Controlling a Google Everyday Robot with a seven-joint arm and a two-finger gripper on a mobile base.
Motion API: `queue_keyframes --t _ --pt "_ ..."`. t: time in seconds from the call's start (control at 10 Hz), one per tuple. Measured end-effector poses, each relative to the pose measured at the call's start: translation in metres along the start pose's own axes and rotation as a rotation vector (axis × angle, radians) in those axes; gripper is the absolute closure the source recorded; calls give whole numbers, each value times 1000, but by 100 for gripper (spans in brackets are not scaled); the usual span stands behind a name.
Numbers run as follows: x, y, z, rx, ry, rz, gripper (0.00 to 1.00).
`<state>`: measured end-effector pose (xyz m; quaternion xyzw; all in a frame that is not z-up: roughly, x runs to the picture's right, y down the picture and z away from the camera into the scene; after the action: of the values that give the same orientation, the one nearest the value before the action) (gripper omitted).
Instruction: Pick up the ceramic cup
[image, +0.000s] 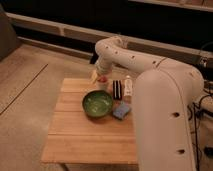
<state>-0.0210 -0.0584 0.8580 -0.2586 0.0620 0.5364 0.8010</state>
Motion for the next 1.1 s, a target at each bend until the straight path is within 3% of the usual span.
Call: queue_keyframes --t 0.3,0.6,0.7,1.1 --pt "1 -1 -1 6 1 -5 35" --pt "1 4 7 72 32 -80 35" --pt "1 9 13 79 47 -105 35" --pt "-5 21 40 58 86 -147 35"
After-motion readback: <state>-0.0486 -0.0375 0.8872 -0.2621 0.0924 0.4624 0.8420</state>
